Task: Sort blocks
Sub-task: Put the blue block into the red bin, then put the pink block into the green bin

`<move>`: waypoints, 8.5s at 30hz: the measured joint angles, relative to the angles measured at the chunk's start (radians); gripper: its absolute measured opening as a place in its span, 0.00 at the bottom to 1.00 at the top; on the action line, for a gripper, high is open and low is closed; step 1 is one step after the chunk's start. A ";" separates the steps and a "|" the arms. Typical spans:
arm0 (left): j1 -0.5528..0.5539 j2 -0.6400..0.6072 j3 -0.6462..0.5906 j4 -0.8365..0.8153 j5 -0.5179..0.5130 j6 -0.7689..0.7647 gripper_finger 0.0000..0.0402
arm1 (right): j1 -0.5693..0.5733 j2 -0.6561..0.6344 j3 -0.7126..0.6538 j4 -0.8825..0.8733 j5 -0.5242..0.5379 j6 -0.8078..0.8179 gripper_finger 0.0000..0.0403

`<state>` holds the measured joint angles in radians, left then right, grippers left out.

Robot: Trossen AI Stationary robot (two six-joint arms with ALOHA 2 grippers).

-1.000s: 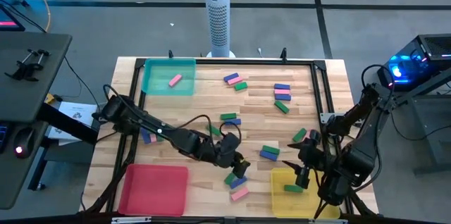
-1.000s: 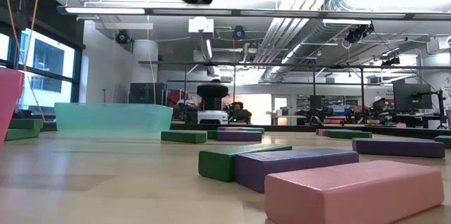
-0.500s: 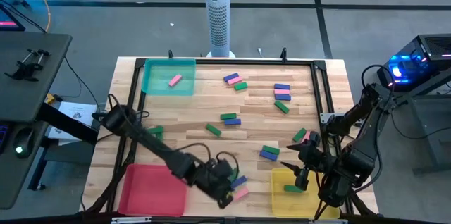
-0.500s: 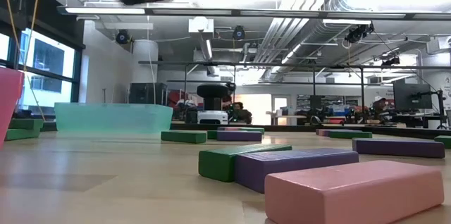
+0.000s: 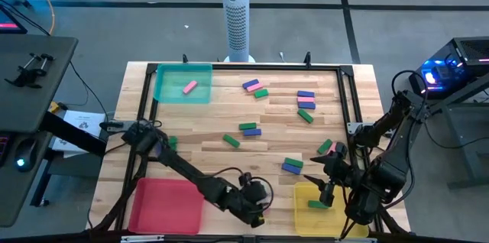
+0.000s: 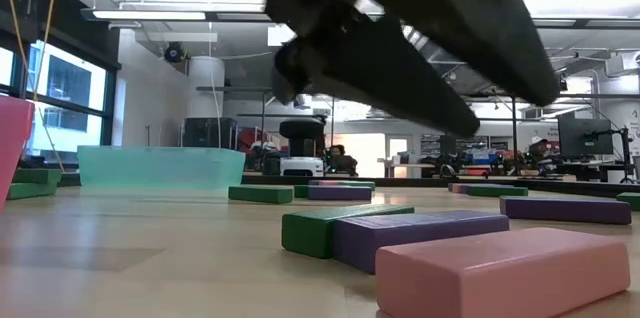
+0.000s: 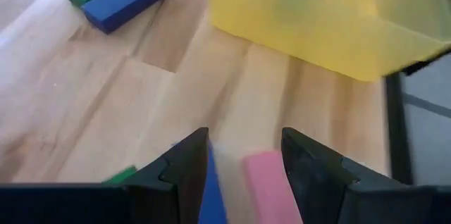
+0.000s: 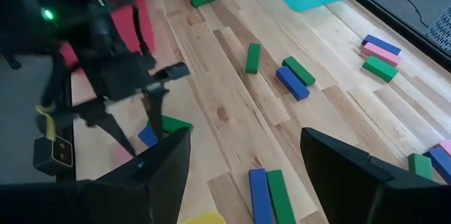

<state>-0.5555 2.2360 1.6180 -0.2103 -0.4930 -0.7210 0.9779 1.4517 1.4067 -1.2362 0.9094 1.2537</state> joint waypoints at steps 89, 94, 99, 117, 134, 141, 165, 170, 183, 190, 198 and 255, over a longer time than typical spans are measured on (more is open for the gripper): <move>-0.448 0.016 0.382 -1.359 0.520 -1.019 0.21 | -0.002 0.000 -0.001 0.031 -0.002 -0.022 0.62; -0.432 -0.060 0.282 -1.334 0.510 -1.016 0.37 | -0.002 0.000 -0.001 0.059 -0.002 -0.023 0.62; -0.415 -0.203 0.160 -1.362 0.472 -1.005 0.47 | -0.002 0.002 -0.001 0.109 -0.001 -0.033 0.62; -0.339 -0.604 0.011 -1.314 -0.459 -0.975 0.47 | -0.234 0.245 -0.001 0.743 -0.590 -0.804 0.62; -0.555 -0.916 0.010 -1.239 -0.532 -0.544 0.42 | -0.461 0.389 -0.001 0.937 -0.854 -0.968 0.62; -0.553 -0.951 0.010 -1.243 -0.467 -0.433 0.40 | -0.480 0.390 0.053 0.933 -0.731 -0.861 0.62; -0.384 -0.950 0.010 -1.251 -0.430 -0.407 0.40 | -0.396 0.704 0.077 0.797 -0.878 -1.018 0.59; -0.382 -0.967 -0.031 -1.241 -0.424 -0.394 0.40 | -0.407 0.714 0.080 0.794 -0.897 -0.979 0.36; -0.404 -1.244 -0.602 -0.530 -0.370 -0.199 0.40 | -0.525 0.561 0.314 0.729 -0.630 -0.681 0.12; -0.341 -1.289 -0.880 0.193 -0.301 0.184 0.40 | -0.559 0.532 0.554 0.947 -0.439 -0.893 0.12; -0.234 -1.240 -0.938 0.734 -0.201 0.600 0.50 | -0.580 0.535 0.605 1.279 -0.439 -1.096 0.12; 0.403 -1.175 -0.368 -0.686 -0.103 0.132 0.18 | -0.611 0.164 0.604 0.412 -0.184 -0.932 0.42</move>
<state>-0.1521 1.0608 1.2501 -0.8958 -0.5960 -0.5885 0.3673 1.6153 2.0109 -0.8242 0.7251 0.3212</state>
